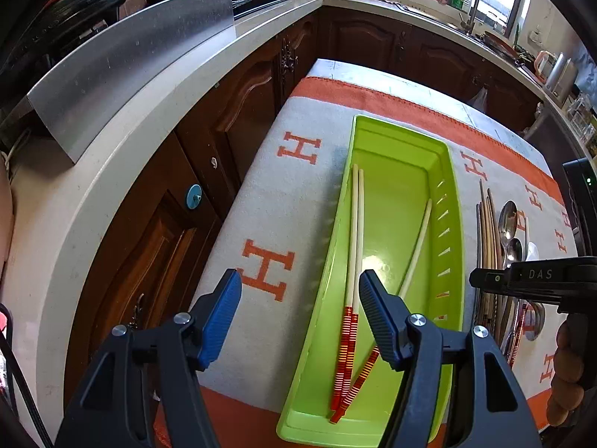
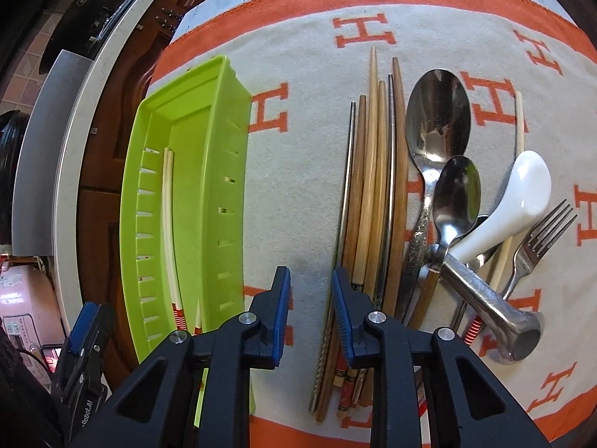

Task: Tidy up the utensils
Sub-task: 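Grasp a thin metal chopstick from the pile with the right tool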

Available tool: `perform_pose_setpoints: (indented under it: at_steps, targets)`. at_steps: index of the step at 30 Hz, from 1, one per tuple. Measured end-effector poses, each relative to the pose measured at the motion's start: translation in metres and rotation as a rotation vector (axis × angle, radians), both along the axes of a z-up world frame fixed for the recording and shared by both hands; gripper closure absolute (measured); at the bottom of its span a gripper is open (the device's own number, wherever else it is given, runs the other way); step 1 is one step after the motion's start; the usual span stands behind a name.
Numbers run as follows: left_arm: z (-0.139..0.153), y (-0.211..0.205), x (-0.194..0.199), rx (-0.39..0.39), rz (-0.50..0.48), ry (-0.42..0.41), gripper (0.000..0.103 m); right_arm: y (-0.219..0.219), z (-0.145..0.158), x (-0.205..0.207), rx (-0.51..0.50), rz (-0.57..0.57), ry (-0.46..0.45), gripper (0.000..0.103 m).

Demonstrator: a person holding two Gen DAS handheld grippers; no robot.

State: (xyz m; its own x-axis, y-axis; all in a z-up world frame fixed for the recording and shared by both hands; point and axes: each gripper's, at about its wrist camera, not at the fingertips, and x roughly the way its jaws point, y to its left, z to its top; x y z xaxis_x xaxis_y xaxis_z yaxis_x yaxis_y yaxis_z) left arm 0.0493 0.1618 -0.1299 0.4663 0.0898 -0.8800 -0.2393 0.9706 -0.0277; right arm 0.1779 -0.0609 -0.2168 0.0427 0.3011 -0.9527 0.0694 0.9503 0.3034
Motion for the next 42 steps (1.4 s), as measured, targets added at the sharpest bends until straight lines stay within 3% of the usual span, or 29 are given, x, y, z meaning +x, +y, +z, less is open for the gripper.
perform_pose_setpoints:
  at_steps: [10, 18, 20, 30, 38, 42]
  targets:
    - [-0.005, 0.009, 0.002, -0.016, 0.004, 0.003, 0.039, 0.012, -0.009, 0.006, -0.059, -0.025, 0.037, 0.082]
    - [-0.009, 0.010, 0.003, -0.049, 0.002, 0.020, 0.038, 0.058, -0.009, 0.009, -0.305, 0.106, -0.034, 0.094]
    - [-0.009, 0.010, 0.002, -0.049, 0.000, 0.020, 0.038, 0.061, -0.008, 0.009, -0.314, 0.105, -0.047, 0.096]
    - [0.001, 0.011, -0.002, 0.000, 0.003, 0.004, 0.030, 0.015, 0.018, 0.004, -0.014, -0.067, -0.032, 0.098]
    - [0.009, 0.014, -0.004, 0.042, 0.029, 0.003, 0.025, 0.044, 0.063, -0.020, 0.154, 0.049, -0.077, 0.098]
    - [0.008, 0.016, -0.006, 0.051, 0.043, 0.010, 0.024, 0.066, 0.071, -0.031, 0.172, 0.103, -0.089, 0.098]
